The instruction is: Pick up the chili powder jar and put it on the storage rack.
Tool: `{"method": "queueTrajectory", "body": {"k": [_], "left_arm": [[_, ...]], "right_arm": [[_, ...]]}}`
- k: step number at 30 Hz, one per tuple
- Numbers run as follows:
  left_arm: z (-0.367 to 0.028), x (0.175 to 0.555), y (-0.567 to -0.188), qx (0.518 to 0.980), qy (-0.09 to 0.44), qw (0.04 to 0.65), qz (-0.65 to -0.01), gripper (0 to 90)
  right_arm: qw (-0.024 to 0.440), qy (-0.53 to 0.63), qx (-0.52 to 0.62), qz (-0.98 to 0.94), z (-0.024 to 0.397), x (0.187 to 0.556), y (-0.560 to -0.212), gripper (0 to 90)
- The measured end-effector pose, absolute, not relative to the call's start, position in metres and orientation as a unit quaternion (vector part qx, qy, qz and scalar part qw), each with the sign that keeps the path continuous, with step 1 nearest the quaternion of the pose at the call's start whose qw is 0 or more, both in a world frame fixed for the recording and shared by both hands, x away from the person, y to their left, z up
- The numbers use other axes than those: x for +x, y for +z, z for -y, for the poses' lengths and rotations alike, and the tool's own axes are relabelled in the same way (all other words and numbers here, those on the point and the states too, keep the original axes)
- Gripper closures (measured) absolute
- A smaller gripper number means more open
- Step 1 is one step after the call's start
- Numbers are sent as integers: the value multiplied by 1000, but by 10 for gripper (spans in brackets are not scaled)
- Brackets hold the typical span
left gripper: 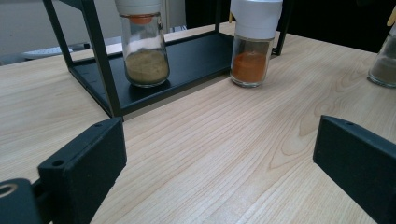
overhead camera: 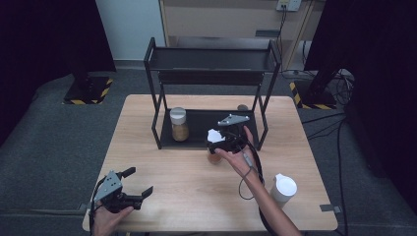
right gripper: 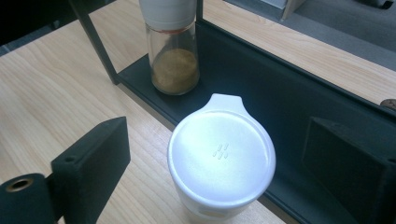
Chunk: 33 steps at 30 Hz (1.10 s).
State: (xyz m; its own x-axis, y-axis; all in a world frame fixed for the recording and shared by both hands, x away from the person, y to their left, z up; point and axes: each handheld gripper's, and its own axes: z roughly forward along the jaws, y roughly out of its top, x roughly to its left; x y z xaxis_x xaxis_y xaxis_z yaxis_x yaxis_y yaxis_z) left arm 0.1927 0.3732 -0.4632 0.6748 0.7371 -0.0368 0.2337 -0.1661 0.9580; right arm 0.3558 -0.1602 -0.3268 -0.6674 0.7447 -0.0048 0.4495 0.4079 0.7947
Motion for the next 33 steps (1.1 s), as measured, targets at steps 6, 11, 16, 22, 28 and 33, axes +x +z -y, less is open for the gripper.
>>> {"method": "queueTrajectory", "body": {"k": [6,11,16,22,28,33], "left_arm": [[-373,193,-463,729,227,554,-333,18],[-373,193,-463,728,228,554,-334,19],[-373,193,-463,728,229,553,-333,19],[-373,193,-463,728,229,554,-333,19],[-373,193,-463,728,229,553,-333,20],[-373,193,-463,728,229,553,-334,20]], "right_arm": [[188,390,377,-819,152,358,-335,96],[194,381,381,-820,147,359,-342,123],[193,376,389,-818,144,363,-351,137],[192,375,391,-819,141,365,-361,195],[198,378,393,-815,139,362,-367,266],[205,380,391,-813,136,357,-370,308]]}}
